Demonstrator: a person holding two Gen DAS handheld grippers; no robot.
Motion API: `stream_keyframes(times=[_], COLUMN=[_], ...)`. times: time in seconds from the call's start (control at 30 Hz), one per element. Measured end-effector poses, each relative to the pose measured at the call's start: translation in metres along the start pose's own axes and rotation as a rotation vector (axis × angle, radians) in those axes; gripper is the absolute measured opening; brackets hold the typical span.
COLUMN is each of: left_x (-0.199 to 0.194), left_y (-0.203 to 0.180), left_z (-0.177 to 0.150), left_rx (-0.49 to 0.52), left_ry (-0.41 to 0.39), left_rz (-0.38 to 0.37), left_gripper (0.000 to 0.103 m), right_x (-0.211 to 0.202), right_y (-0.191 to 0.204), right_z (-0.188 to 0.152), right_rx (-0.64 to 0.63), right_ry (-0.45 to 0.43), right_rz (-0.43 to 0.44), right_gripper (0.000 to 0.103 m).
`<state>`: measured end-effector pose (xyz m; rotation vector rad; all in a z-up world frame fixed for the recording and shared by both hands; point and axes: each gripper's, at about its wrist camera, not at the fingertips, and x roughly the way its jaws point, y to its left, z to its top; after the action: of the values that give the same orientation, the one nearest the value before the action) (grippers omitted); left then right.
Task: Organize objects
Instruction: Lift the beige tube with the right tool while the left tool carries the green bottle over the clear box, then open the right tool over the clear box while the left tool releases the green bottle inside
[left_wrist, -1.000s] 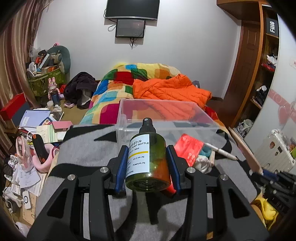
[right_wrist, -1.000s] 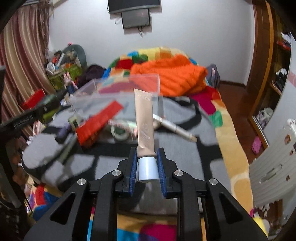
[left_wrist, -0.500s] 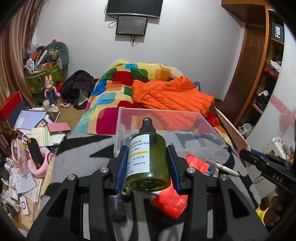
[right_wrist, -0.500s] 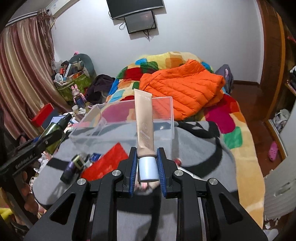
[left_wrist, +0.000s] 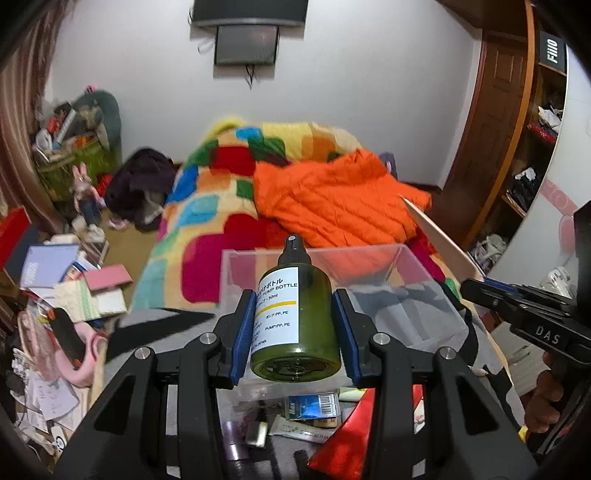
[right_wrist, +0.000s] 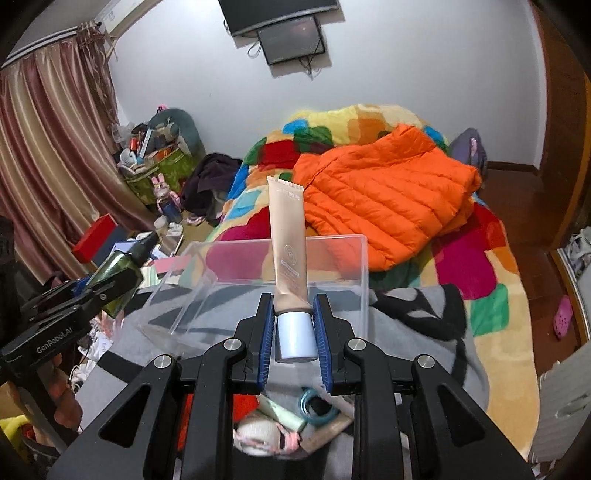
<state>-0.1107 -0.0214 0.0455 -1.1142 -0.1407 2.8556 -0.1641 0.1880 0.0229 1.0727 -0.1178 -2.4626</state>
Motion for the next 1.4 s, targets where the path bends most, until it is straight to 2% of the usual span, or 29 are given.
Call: stream_keyframes(times=[0.2,0.37,0.67,0.8,0.93,1.0,1.07,1.2,1.27,1.37,1.4], left_x=[0.048,0.077,0.085,0.081,0.075,0.070,0.061,0.035,0.024,0.001,-0.005], left_y=[0.004,0.004,0.003,-0.001,-0.008,-0.010,-0.013,-0.019,-0.021,-0.022,-0.021], left_z=[-0.013,-0.021,-0.022,-0.022,-0.023,-0.024,-0.024,-0.023,-0.022,-0.023,-0.024], left_rx=[-0.007,-0.009,0.021,0.043,0.078,0.083,0.091,0.123,0.138,0.159,0.160], left_ry=[0.136,0.200,0.203,0.191,0.171,0.152,0.122,0.038,0.003,-0.072,-0.095], left_rz=[-0.010,-0.010,0.006,0.007,0.022,0.016,0.015,0.026,0.034,0.051,0.059], left_gripper=[0.041,0.041,0.041,0.042,0.047,0.053,0.063,0.075,0.082,0.093,0.096], right_x=[0.043,0.068,0.086,0.086,0.080,0.075,0.068,0.049,0.035,0.017,0.011], right_y=[-0.001,-0.003,-0.001,0.003,0.008,0.009,0.008,0.010,0.012,0.011,0.009], right_z=[-0.004,-0.009,-0.013,-0.014,-0.015,-0.015,-0.017,-0.022,-0.025,-0.026,-0.027], right_rx=[-0.043,-0.088,-0.135,-0.160,-0.185,-0.189,-0.186,-0.194,-0.195,-0.171,-0.155], right_ry=[0.114,0.174,0.207,0.194,0.180,0.166,0.148,0.085,0.045,0.002,-0.010], right_rz=[-0.026,-0.055,-0.103,-0.131,-0.146,-0.154,-0.156,-0.181,-0.196,-0.186,-0.180], right_gripper=[0.019,0.019,0.019,0.019,0.020,0.025,0.035,0.049,0.061,0.074,0.076])
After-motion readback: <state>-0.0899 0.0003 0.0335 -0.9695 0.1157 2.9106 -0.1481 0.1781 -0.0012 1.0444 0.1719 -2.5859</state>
